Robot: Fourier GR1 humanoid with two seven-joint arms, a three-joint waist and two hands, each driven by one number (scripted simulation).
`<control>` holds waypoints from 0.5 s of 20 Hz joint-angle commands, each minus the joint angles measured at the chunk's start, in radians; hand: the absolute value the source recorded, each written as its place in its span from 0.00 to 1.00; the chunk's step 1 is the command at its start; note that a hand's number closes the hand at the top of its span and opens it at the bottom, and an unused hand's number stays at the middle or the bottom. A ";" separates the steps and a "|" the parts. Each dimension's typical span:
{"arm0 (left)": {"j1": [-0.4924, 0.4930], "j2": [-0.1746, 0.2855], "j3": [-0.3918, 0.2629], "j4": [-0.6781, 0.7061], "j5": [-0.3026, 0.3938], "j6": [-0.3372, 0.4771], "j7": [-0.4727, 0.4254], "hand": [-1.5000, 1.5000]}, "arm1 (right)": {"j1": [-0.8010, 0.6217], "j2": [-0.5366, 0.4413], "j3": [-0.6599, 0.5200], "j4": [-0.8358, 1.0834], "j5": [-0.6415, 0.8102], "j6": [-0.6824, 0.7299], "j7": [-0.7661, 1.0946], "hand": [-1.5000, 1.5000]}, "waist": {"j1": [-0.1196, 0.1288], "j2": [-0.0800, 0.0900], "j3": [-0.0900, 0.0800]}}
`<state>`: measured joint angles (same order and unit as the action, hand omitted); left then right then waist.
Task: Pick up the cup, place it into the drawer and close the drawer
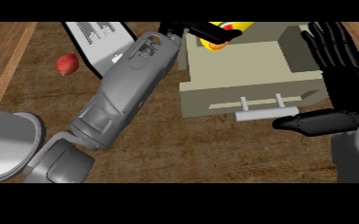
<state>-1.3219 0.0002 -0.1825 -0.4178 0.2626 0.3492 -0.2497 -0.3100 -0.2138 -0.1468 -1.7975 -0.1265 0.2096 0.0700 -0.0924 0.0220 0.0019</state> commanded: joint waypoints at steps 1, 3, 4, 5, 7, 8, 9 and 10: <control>-0.034 0.000 -0.077 0.104 0.011 -0.039 0.059 1.00 | -0.059 -0.026 -0.010 0.004 -0.024 0.015 0.032 0.00 | -0.029 0.008 0.000; -0.023 0.000 -0.118 0.116 0.023 -0.076 0.064 1.00 | -0.029 -0.005 0.010 0.018 -0.003 0.017 -0.011 0.00 | -0.043 0.011 0.001; -0.003 0.000 -0.129 0.125 0.027 -0.095 0.054 1.00 | -0.021 -0.006 0.013 0.002 -0.004 0.023 -0.017 0.00 | -0.056 0.014 0.001; -0.010 0.000 -0.133 0.132 0.024 -0.085 0.039 1.00 | -0.022 -0.015 0.001 0.053 -0.008 0.042 -0.051 0.00 | -0.060 0.023 0.002; 0.009 0.000 -0.182 0.102 0.059 -0.078 0.071 1.00 | -0.065 0.018 0.038 0.039 -0.012 0.025 -0.019 0.00 | -0.087 0.019 0.001; -0.012 0.000 -0.182 0.126 0.052 -0.086 0.085 1.00 | -0.043 0.004 0.026 0.028 -0.015 0.030 -0.010 0.00 | -0.085 0.018 0.001; 0.020 0.000 -0.206 0.104 0.065 -0.063 0.070 0.00 | -0.074 0.004 0.036 0.027 -0.011 0.030 -0.009 0.00 | -0.103 0.021 0.001; 0.029 0.000 -0.203 0.096 0.079 -0.065 0.048 0.00 | -0.090 0.006 0.045 0.015 -0.023 0.038 0.000 0.00 | -0.117 0.026 0.000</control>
<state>-1.3154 0.0002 -0.3425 -0.3153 0.3117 0.2802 -0.1949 -0.3679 -0.2125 -0.1200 -1.7752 -0.1392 0.2372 0.0621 -0.1728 0.0410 0.0026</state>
